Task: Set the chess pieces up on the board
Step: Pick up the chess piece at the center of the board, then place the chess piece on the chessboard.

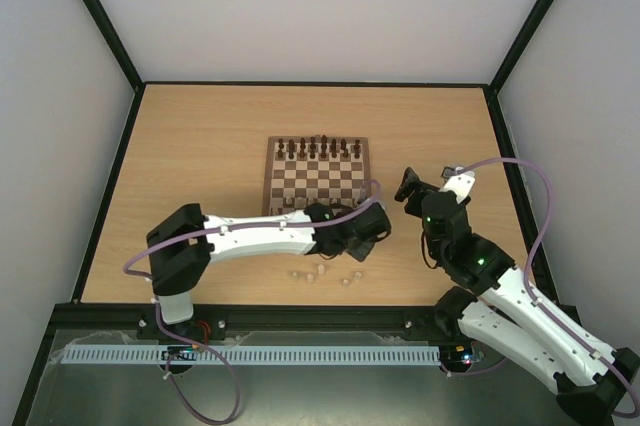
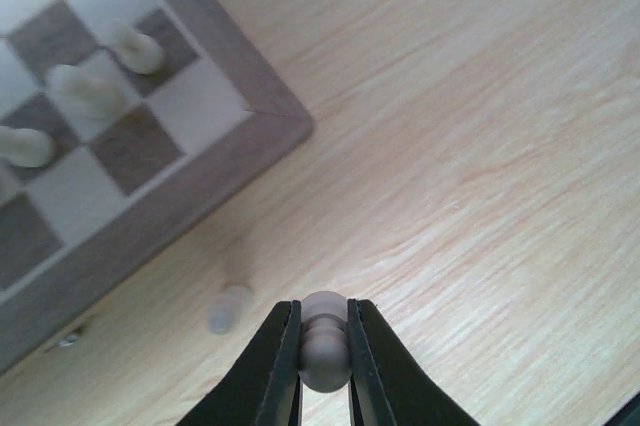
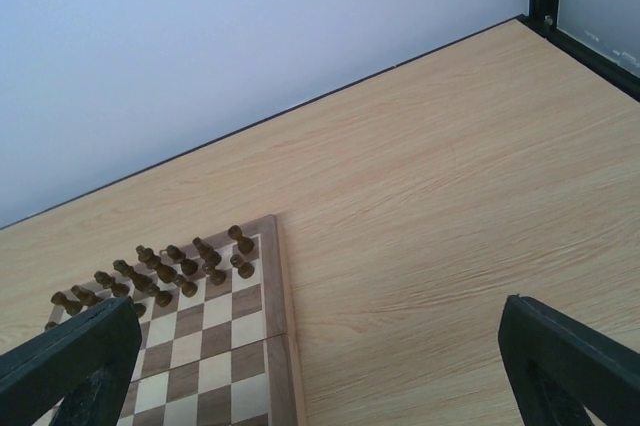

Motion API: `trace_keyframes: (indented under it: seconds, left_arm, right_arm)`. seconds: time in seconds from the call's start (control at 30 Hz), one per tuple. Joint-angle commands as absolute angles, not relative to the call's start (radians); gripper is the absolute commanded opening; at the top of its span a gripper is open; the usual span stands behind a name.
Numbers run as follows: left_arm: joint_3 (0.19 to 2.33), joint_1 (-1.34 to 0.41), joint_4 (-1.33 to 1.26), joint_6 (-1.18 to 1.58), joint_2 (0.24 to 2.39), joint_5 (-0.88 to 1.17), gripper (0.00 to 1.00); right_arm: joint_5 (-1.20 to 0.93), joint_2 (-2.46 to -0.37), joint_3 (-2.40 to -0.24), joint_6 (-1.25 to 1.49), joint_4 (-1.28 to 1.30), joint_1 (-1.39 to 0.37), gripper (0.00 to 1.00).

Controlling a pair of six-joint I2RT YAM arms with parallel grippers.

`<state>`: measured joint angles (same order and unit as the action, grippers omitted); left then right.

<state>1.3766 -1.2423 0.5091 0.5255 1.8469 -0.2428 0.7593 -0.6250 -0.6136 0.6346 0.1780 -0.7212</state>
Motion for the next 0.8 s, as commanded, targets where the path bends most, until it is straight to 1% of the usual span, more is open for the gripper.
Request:
trace_keyframes:
  seconds: [0.0, 0.4, 0.53, 0.77]
  left_arm:
    - [1.319, -1.165, 0.573, 0.528, 1.763, -0.288, 0.07]
    - [1.198, -0.849, 0.601, 0.503, 1.585, -0.303, 0.09]
    - [1.162, -0.782, 0.594, 0.5, 1.567, -0.305, 0.11]
    - [1.088, -0.713, 0.54, 0.503, 1.575, -0.288, 0.11]
  right_arm:
    - [0.813, -0.599, -0.604, 0.666, 0.203, -0.721, 0.99]
    - [0.777, -0.641, -0.603, 0.651, 0.178, -0.721, 0.99]
    - [0.767, -0.656, -0.603, 0.649, 0.172, -0.721, 0.99]
    - [0.752, -0.67, -0.603, 0.644, 0.165, -0.721, 0.99]
